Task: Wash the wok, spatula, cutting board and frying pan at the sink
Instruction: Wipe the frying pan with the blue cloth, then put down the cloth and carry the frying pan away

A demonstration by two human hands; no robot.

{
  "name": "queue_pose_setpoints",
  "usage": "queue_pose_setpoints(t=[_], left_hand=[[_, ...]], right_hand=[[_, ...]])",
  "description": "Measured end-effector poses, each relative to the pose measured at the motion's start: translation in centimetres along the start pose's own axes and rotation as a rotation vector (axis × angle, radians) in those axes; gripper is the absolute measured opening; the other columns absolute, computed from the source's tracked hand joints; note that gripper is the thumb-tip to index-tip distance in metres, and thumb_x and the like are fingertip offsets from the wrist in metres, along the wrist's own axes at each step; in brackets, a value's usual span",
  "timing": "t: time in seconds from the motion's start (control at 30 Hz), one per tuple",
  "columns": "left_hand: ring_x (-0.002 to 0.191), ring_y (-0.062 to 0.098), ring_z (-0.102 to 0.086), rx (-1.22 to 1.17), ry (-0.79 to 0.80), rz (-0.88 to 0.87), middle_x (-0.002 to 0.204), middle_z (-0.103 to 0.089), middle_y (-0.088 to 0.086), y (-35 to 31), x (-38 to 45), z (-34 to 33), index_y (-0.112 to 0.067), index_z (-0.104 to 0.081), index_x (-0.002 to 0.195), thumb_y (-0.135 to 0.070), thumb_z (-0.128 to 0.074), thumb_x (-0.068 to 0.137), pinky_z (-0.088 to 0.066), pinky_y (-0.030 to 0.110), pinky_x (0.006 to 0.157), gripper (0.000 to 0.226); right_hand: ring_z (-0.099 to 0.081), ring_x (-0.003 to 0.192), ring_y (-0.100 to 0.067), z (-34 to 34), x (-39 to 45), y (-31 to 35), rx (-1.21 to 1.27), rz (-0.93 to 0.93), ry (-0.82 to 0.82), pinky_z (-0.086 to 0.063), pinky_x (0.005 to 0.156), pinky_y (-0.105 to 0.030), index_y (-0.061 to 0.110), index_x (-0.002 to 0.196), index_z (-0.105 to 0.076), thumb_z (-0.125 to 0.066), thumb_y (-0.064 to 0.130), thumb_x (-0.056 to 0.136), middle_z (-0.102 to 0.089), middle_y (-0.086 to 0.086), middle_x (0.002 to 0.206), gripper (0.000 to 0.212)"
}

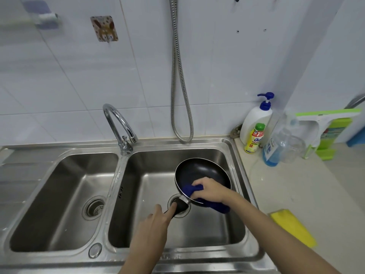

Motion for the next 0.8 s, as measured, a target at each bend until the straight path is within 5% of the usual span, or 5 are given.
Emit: queue_pose_setpoints(t=[0.17, 0.3, 0.53, 0.6, 0.8], left_hand=[[0.049, 0.016, -0.028, -0.044, -0.019, 0.079, 0.085, -0.035, -0.002, 1.1, -0.6, -1.0, -0.043, -0.025, 0.141, -0.013, -0.050, 0.091, -0.026, 0.028, 0.046, 0.064], [0.038, 0.016, 0.001, 0.011, -0.108, -0.021, 0.062, -0.023, -0.009, 1.4, -0.6, -1.5, -0.038, -0.058, 0.114, -0.017, -0.092, 0.036, 0.011, 0.021, 0.043, 0.087], [0.039, 0.017, 0.002, -0.011, -0.071, -0.125, 0.063, -0.020, -0.008, 0.2, -0.3, -2.0, -0.036, -0.067, 0.105, -0.019, -0.094, 0.024, 0.007, 0.018, 0.042, 0.087], [0.038, 0.017, 0.002, -0.019, -0.073, -0.119, 0.062, -0.020, -0.009, 0.7, -0.2, -2.4, -0.035, -0.066, 0.106, -0.018, -0.094, 0.027, 0.004, 0.018, 0.038, 0.085], [0.030, 0.020, -0.017, -0.058, -0.046, -0.058, 0.066, -0.021, -0.009, 1.4, -0.1, -1.1, -0.040, -0.056, 0.111, -0.027, -0.092, 0.031, -0.010, 0.020, 0.035, 0.090]], right_hand=[[-0.056, 0.076, -0.022, 1.7, -1.4, -0.3, -0.447, 0.143, 0.170, -0.046, 0.072, -0.037, 0.021, 0.074, -0.056, -0.066, 0.041, 0.078, -0.061, -0.006, 0.083, 0.023], [-0.054, 0.090, -0.019, 4.1, -2.7, -2.6, -0.601, 0.213, 0.106, -0.045, 0.081, -0.038, 0.021, 0.095, -0.064, -0.059, 0.053, 0.084, -0.058, -0.002, 0.097, 0.035], [-0.053, 0.091, -0.027, 8.6, -6.7, -9.3, -0.291, -0.061, -0.927, -0.045, 0.082, -0.038, 0.008, 0.107, -0.065, -0.068, 0.027, 0.086, -0.061, -0.009, 0.099, 0.029], [-0.052, 0.090, -0.032, 9.5, -8.3, -11.7, -0.254, -0.240, -1.056, -0.044, 0.078, -0.041, 0.005, 0.106, -0.065, -0.068, 0.023, 0.085, -0.060, -0.013, 0.099, 0.028], [-0.055, 0.102, -0.038, 9.0, -9.2, -18.5, -0.108, -0.510, -0.762, -0.044, 0.087, -0.042, 0.006, 0.119, -0.063, -0.071, 0.023, 0.080, -0.061, -0.021, 0.115, 0.043]])
Point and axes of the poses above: each hand's wrist, its own x-axis towards the middle knuckle, its own z-axis out of the back of the hand, y = z × x, the point moved 5 cm from there along x, towards the middle knuckle
